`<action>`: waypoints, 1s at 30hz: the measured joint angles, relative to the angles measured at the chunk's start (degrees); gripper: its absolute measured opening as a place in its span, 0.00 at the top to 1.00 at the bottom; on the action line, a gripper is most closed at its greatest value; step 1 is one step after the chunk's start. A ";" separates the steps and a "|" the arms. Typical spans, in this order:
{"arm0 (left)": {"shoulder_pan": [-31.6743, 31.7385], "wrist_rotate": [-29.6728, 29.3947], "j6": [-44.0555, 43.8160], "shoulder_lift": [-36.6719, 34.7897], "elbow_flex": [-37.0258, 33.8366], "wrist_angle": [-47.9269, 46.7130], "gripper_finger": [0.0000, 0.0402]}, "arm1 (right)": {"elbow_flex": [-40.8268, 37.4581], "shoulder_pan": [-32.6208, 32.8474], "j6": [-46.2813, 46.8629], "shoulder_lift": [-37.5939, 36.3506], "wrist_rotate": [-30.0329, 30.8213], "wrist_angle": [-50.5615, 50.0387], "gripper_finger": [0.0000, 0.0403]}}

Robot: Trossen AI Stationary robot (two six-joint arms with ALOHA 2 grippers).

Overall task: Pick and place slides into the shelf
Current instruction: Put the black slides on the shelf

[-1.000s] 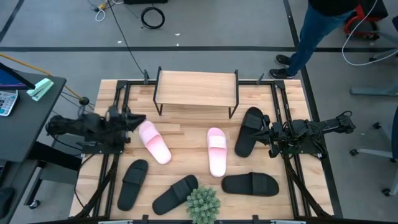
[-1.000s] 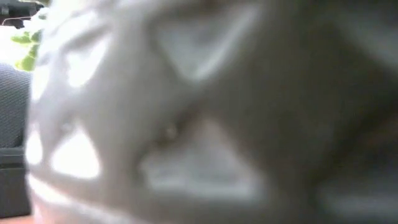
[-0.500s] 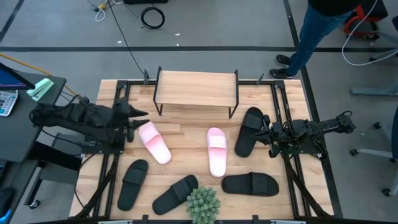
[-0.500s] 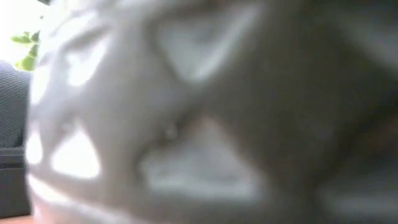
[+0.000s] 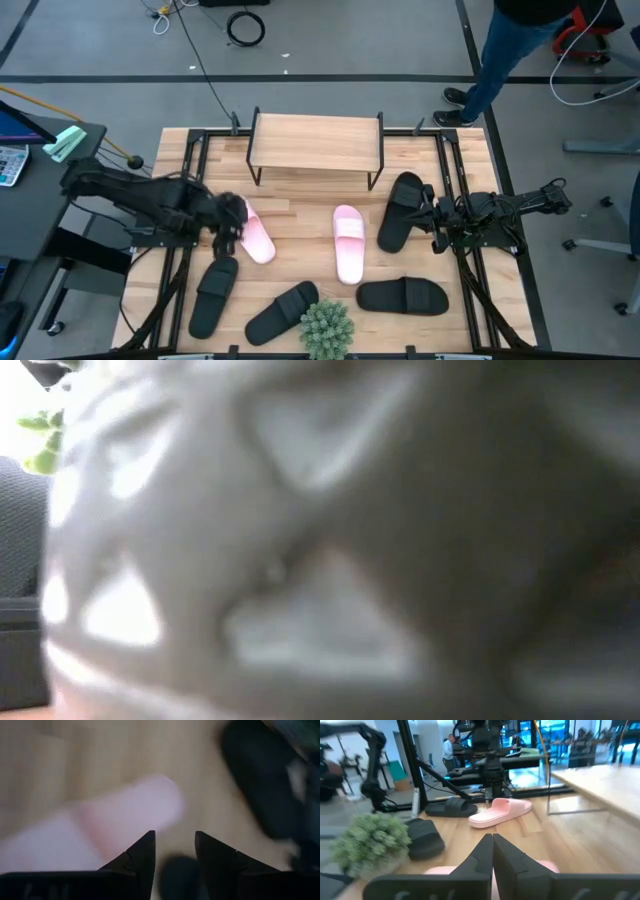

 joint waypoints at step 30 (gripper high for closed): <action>-38.32 -5.66 -32.67 27.90 0.11 0.61 0.76 | 0.00 -0.01 8.91 0.00 0.41 1.01 0.97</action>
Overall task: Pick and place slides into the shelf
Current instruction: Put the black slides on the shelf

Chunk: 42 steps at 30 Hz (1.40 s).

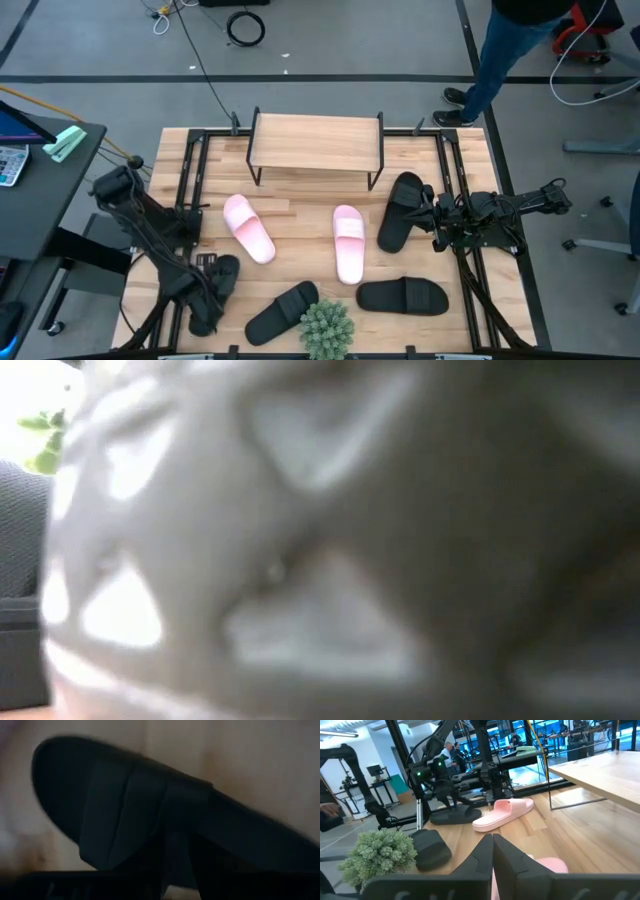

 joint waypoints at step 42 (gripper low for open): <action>4.14 -22.58 -14.98 3.59 -4.42 -14.50 0.76 | -0.01 0.00 -4.06 0.00 -0.02 0.00 0.97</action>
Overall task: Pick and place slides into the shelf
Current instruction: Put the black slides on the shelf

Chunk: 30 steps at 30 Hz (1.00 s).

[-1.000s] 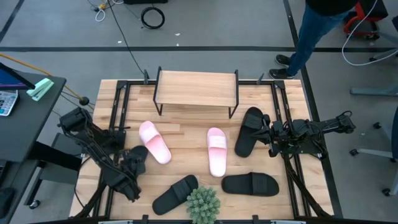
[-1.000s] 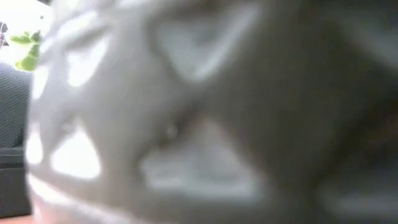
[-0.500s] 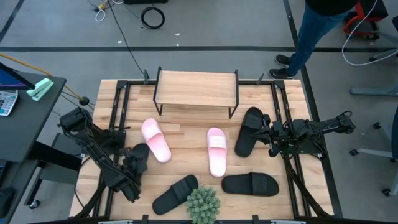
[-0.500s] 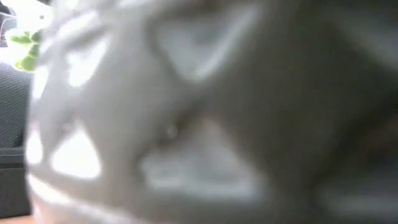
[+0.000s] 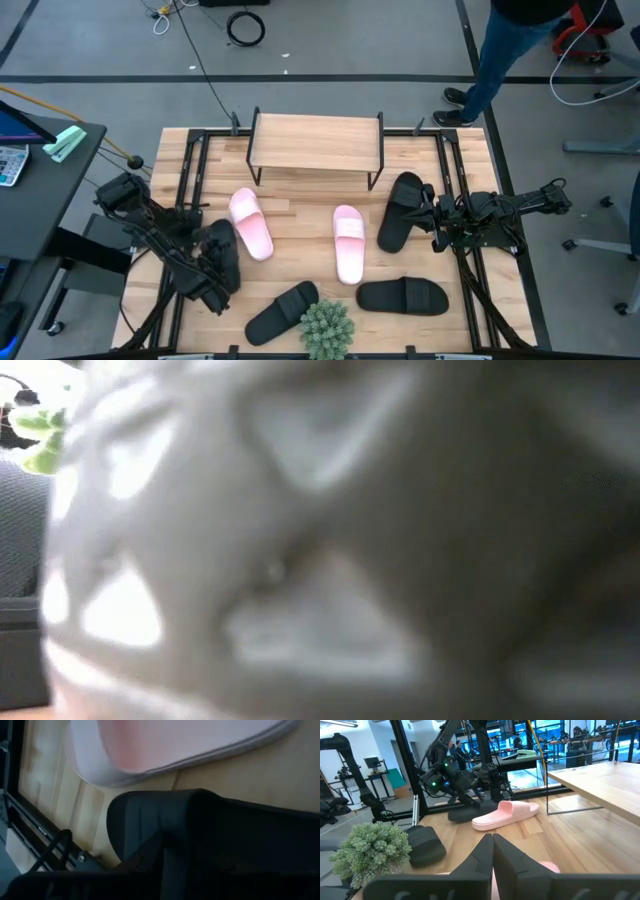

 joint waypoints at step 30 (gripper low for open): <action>5.39 -18.10 19.75 -1.64 36.95 -20.63 0.98 | -0.01 0.02 -0.04 -0.02 0.01 -0.08 0.97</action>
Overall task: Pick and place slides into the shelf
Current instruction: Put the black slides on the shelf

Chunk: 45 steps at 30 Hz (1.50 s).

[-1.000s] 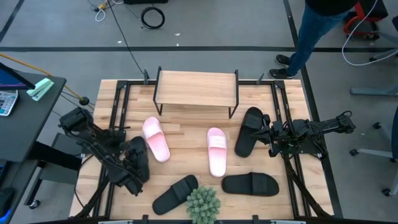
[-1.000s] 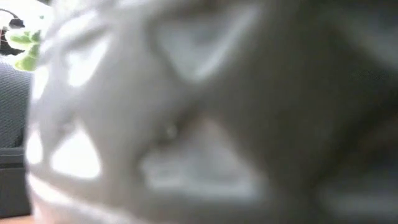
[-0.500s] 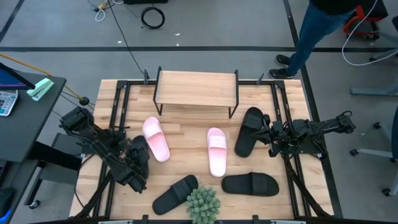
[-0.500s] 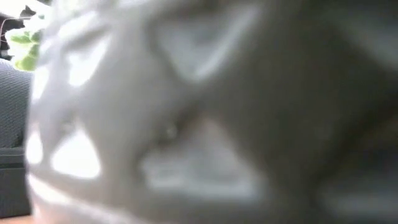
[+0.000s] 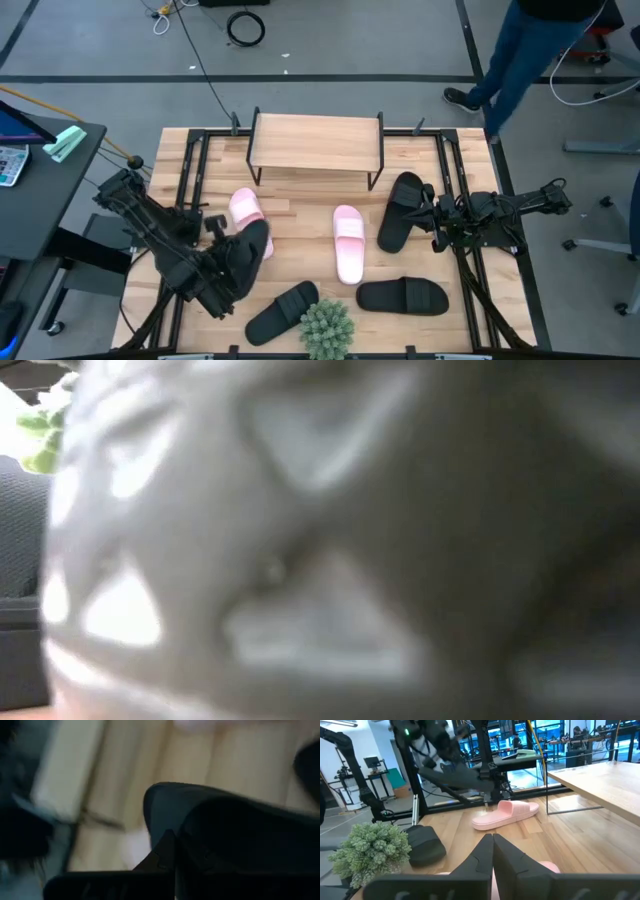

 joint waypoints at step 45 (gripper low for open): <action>68.74 1.74 86.95 0.09 -9.90 58.66 0.98 | 0.00 -0.01 0.00 0.00 0.03 -0.08 0.97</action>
